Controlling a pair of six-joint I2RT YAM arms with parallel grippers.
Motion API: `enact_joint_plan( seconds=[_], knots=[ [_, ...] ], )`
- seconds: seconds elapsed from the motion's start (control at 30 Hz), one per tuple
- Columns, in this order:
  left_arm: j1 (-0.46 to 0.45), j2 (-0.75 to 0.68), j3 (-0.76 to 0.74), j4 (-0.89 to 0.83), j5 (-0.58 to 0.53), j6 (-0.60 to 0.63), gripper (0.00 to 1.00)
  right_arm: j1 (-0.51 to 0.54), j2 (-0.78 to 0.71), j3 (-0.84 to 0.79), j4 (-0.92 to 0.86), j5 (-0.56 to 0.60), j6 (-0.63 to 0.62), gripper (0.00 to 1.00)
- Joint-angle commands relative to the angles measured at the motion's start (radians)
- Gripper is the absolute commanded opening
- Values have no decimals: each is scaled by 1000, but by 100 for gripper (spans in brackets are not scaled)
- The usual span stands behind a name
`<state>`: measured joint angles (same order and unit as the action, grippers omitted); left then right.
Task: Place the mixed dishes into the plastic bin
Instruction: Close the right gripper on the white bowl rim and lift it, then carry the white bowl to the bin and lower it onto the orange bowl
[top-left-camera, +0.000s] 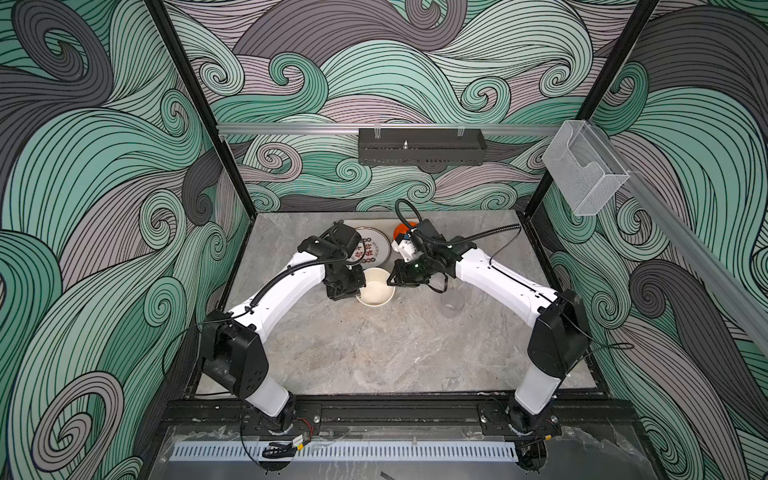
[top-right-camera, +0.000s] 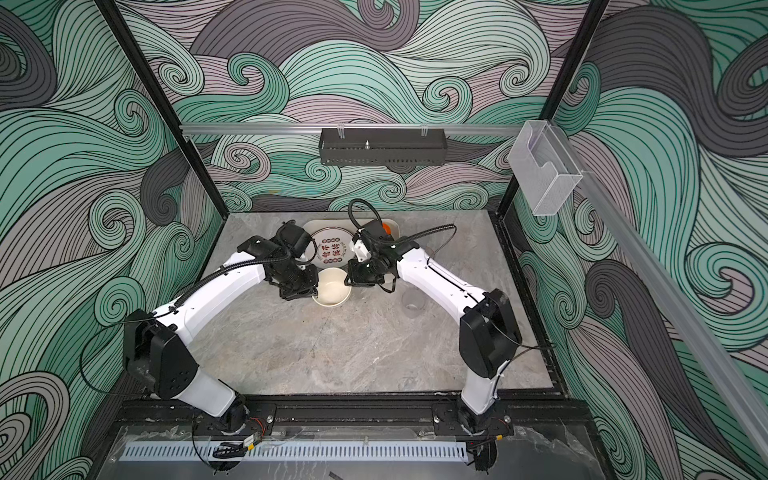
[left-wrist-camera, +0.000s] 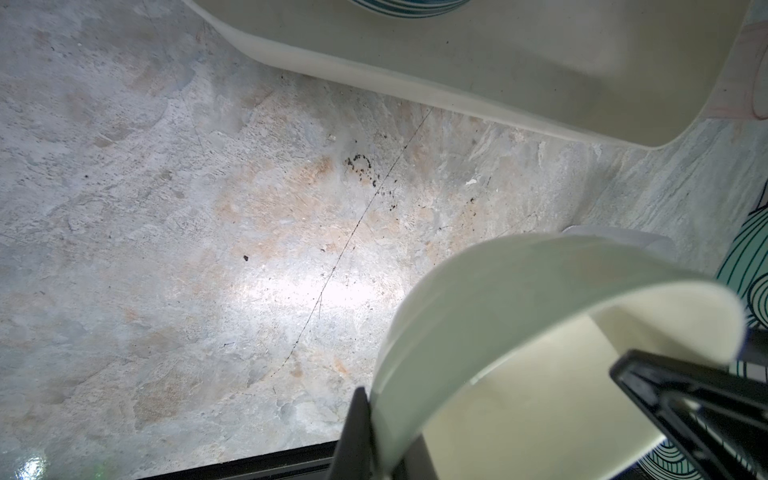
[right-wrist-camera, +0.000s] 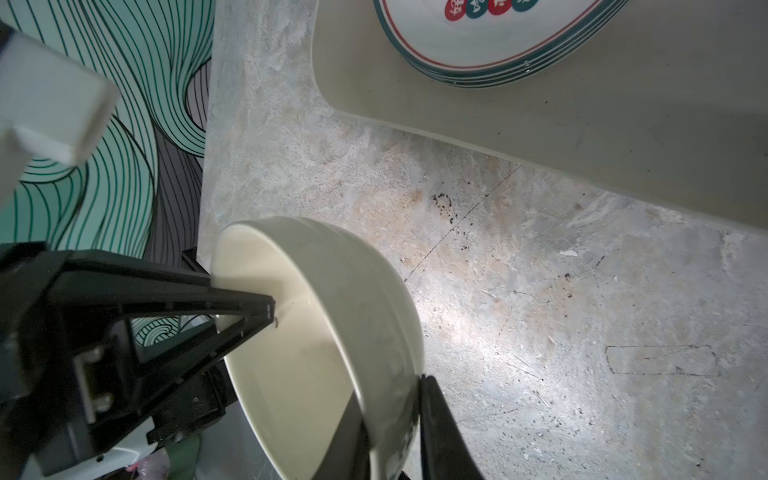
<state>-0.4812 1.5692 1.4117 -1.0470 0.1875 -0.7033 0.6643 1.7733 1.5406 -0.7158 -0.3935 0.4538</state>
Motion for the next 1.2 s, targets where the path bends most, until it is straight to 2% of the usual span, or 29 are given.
enact_joint_plan(
  seconds=[0.0, 0.33, 0.47, 0.83, 1.17],
  knots=[
    [-2, -1, 59, 5, 27, -2, 10, -1, 8, 32, -35, 32, -22, 12],
    [-3, -18, 70, 10, 25, -19, 33, -1, 24, 67, -103, 166, -75, 8],
    [-1, -39, 58, 13, 15, -22, 37, -4, 36, 89, -136, 223, -96, 7],
    [28, -140, -67, 10, -20, -33, 43, -85, 85, 169, -179, 295, -116, 6],
    [86, -266, -229, 17, -11, -37, 43, -198, 210, 369, -236, 357, -116, 7]
  ],
)
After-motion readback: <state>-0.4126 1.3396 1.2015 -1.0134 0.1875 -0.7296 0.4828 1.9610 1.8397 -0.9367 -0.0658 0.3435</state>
